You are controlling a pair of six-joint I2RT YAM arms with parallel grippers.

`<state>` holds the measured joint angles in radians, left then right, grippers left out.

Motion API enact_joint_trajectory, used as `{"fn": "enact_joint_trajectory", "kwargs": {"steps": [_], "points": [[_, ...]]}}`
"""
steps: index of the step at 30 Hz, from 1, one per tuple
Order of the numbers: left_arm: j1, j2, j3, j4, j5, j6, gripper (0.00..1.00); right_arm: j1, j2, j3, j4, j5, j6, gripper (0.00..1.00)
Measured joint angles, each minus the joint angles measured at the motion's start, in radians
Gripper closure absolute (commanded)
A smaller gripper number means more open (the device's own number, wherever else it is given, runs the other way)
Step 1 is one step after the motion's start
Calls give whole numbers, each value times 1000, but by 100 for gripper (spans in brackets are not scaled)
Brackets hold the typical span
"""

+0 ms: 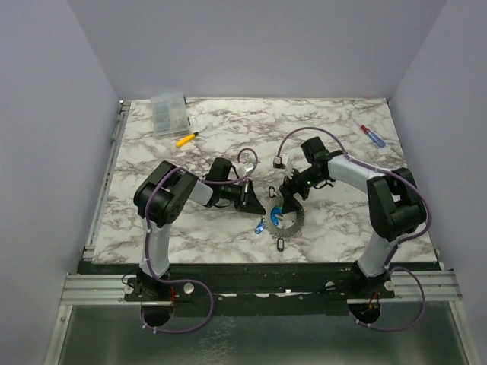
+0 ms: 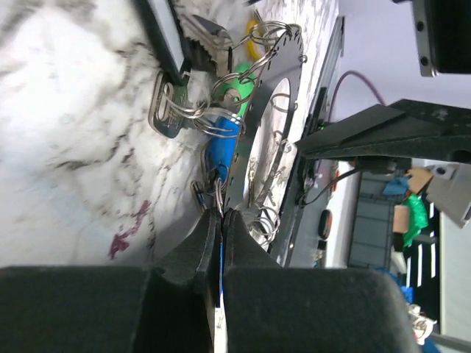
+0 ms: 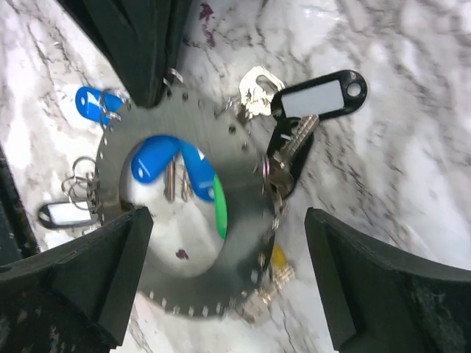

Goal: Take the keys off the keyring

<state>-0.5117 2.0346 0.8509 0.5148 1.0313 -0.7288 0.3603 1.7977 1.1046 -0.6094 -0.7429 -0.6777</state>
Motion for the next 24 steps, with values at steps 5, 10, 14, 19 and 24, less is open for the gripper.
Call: {"fn": "enact_joint_trajectory", "kwargs": {"steps": [5,10,14,19,24], "points": [[69,11,0,24,26,-80,100,-2,-231,-60,44,124,-13,1],[136,37,0,31,81,-144,100,-5,-511,-181,124,154,-137,5],[144,46,-4,31,110,-167,100,1,-533,-337,219,153,-210,6],[144,58,-5,40,149,-192,100,31,-515,-546,375,167,-280,7],[148,71,-4,61,183,-206,100,63,-515,-639,597,183,-340,7]]}}
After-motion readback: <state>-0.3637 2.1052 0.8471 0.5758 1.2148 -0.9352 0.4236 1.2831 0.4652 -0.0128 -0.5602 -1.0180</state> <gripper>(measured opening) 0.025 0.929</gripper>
